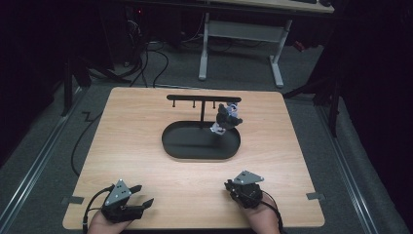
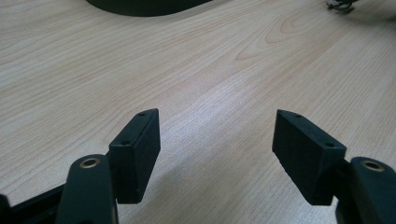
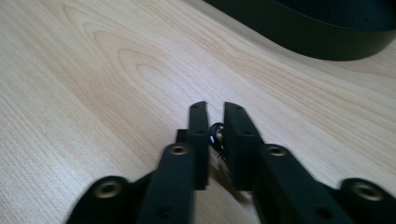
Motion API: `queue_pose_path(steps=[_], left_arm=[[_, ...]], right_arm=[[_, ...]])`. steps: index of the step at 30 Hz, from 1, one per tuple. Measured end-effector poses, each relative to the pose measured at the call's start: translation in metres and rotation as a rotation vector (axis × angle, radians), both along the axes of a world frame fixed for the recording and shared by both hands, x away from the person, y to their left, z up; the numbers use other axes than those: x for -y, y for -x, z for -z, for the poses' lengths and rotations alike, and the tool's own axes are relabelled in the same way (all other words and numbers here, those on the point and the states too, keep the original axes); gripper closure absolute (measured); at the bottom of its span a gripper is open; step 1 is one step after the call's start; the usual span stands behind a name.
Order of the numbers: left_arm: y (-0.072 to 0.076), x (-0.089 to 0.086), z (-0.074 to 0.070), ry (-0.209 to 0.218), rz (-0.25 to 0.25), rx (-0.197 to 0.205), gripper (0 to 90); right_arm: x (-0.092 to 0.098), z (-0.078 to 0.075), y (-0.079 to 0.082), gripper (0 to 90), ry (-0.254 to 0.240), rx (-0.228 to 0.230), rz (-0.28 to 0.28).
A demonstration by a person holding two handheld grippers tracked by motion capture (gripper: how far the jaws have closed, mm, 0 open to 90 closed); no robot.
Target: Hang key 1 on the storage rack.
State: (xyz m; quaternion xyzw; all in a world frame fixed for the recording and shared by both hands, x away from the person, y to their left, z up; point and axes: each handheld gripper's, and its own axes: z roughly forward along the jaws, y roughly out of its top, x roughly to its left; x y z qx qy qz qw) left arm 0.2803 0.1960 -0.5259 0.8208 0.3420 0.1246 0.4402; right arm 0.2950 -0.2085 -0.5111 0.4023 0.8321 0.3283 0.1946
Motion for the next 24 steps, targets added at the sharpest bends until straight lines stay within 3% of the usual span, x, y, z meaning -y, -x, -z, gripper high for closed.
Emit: queue_pose_path(steps=[5, 9, 14, 17, 21, 24], left_arm=[[0.000, 0.000, 0.000, -0.001, 0.001, 0.001, 32.9], [0.000, -0.001, 0.000, 0.000, 0.000, 0.001, 32.9], [-0.001, -0.002, 0.000, 0.002, -0.006, 0.000, 32.9], [-0.001, -0.001, 0.000, 0.002, -0.003, -0.001, 33.0], [0.000, 0.000, 0.000, -0.001, 0.003, 0.003, 33.0], [0.000, 0.001, 0.000, -0.005, 0.007, -0.001, 33.0]], right_arm=[[0.010, -0.002, -0.002, 84.3, -0.018, -0.008, 0.031], [0.018, -0.003, -0.001, 75.7, -0.039, -0.005, 0.063], [0.034, -0.007, 0.008, 71.1, -0.067, -0.013, 0.104], [0.041, -0.004, 0.013, 70.5, -0.081, -0.046, 0.126], [0.037, -0.001, 0.019, 70.3, -0.048, -0.056, 0.112], [0.033, 0.003, 0.016, 61.7, 0.007, -0.043, 0.128]])
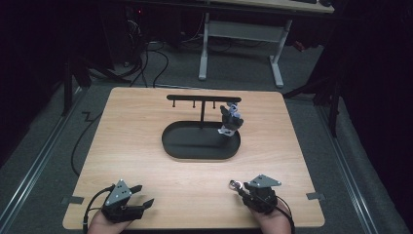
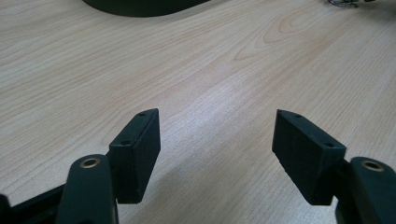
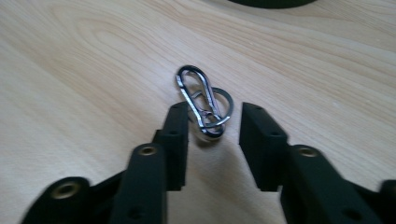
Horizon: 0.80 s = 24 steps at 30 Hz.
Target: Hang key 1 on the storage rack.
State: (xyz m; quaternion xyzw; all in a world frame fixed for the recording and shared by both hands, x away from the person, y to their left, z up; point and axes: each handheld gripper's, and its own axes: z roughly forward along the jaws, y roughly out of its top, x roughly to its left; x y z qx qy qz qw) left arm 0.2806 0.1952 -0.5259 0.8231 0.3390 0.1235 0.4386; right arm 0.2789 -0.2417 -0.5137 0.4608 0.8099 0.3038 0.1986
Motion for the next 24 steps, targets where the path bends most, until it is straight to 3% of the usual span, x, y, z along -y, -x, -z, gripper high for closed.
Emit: queue_pose_path(steps=[5, 13, 17, 20, 24], left_arm=[[0.001, -0.001, 0.000, 0.004, -0.004, 0.001, 33.0], [0.002, -0.002, 0.001, 0.002, -0.009, -0.003, 33.0], [0.000, -0.002, 0.001, 0.000, -0.010, -0.003, 33.1], [-0.001, 0.000, 0.002, -0.006, -0.002, -0.007, 33.1], [0.000, 0.002, 0.001, -0.010, 0.008, 0.001, 33.1]], right_arm=[[0.004, 0.004, -0.012, 61.8, 0.039, 0.009, 0.044], [0.010, 0.006, -0.054, 61.5, 0.037, -0.005, 0.083], [0.012, -0.003, -0.045, 61.5, -0.034, -0.009, 0.091], [0.002, -0.009, -0.031, 55.0, -0.118, -0.016, 0.066], [-0.017, -0.003, -0.026, 43.9, -0.105, -0.044, 0.043]])
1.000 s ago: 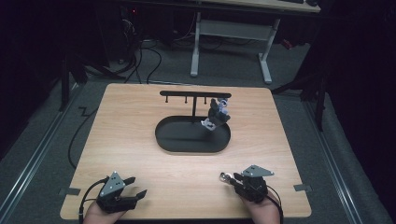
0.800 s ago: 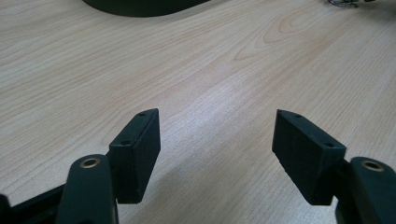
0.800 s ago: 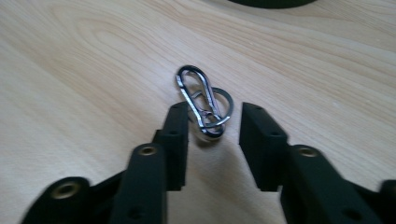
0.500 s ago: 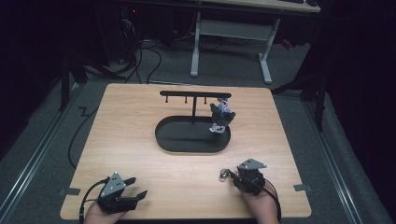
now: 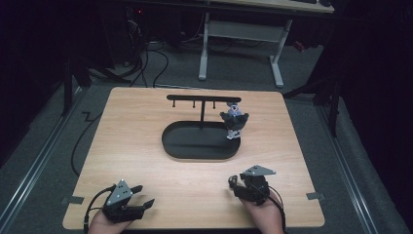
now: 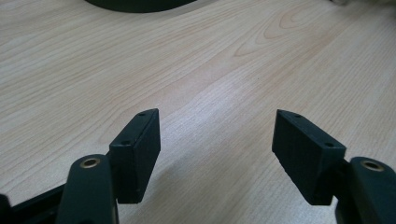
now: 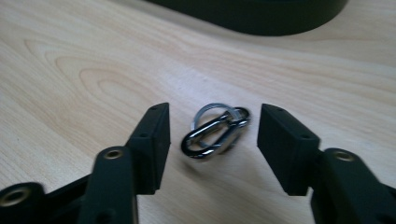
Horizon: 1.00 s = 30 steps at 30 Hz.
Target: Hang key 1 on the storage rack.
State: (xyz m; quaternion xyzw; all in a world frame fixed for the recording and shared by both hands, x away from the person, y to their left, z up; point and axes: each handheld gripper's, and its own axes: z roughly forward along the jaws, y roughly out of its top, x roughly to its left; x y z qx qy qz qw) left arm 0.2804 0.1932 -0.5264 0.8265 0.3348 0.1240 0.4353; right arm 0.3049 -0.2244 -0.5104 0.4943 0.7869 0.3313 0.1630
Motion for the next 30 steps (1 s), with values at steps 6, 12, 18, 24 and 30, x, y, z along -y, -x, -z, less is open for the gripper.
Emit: queue_pose_path(steps=[6, 12, 18, 24, 30], left_arm=[[-0.001, -0.003, -0.001, 0.007, -0.002, 0.001, 33.1], [-0.001, -0.002, -0.001, 0.004, 0.000, -0.001, 33.1], [0.000, -0.001, 0.000, 0.002, -0.006, -0.004, 33.1], [0.000, -0.003, 0.001, 0.002, -0.014, -0.003, 33.1], [-0.001, -0.005, 0.000, 0.002, -0.013, -0.004, 33.1]], right_arm=[[0.005, 0.008, -0.001, 47.5, 0.062, -0.031, 0.016], [0.027, 0.006, 0.003, 51.9, 0.078, -0.030, 0.064], [0.034, 0.000, -0.002, 52.1, 0.027, -0.049, 0.009], [0.033, -0.011, -0.024, 53.5, 0.030, -0.147, -0.092], [0.032, -0.015, -0.042, 54.9, 0.069, -0.296, -0.150]])
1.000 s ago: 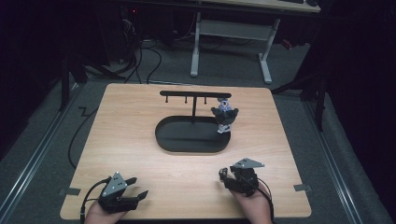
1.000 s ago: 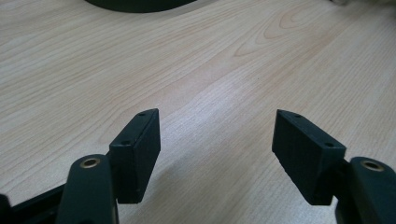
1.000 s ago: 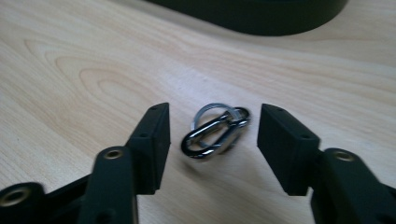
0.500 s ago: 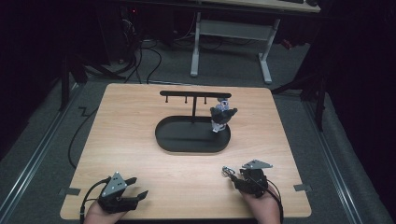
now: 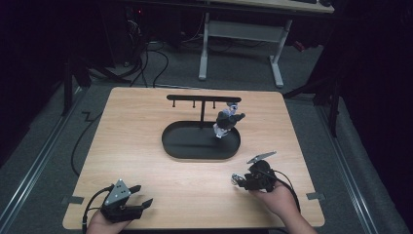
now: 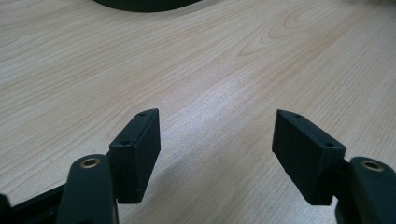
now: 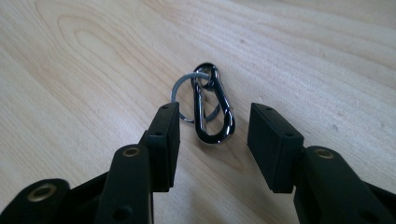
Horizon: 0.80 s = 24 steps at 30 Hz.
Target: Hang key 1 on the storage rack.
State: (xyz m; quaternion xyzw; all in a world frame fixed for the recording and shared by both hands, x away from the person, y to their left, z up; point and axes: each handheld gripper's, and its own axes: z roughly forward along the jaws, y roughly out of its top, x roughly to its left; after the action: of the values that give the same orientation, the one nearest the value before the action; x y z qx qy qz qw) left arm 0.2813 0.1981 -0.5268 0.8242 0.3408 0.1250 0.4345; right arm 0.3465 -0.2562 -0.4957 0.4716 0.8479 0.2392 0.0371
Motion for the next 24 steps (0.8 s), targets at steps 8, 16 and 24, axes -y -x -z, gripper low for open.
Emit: queue_pose_path(steps=[8, 16, 24], left_arm=[[0.000, 0.002, 0.000, -0.006, 0.012, 0.004, 33.1], [0.000, -0.001, -0.001, -0.003, 0.011, 0.008, 33.1], [0.000, -0.001, -0.001, -0.002, 0.009, 0.008, 33.1]], right_arm=[[-0.006, -0.008, -0.020, 55.7, 0.090, -0.124, -0.055], [-0.016, -0.008, -0.046, 58.9, 0.162, -0.279, -0.103], [-0.029, -0.008, -0.048, 71.3, 0.238, -0.293, -0.177]])
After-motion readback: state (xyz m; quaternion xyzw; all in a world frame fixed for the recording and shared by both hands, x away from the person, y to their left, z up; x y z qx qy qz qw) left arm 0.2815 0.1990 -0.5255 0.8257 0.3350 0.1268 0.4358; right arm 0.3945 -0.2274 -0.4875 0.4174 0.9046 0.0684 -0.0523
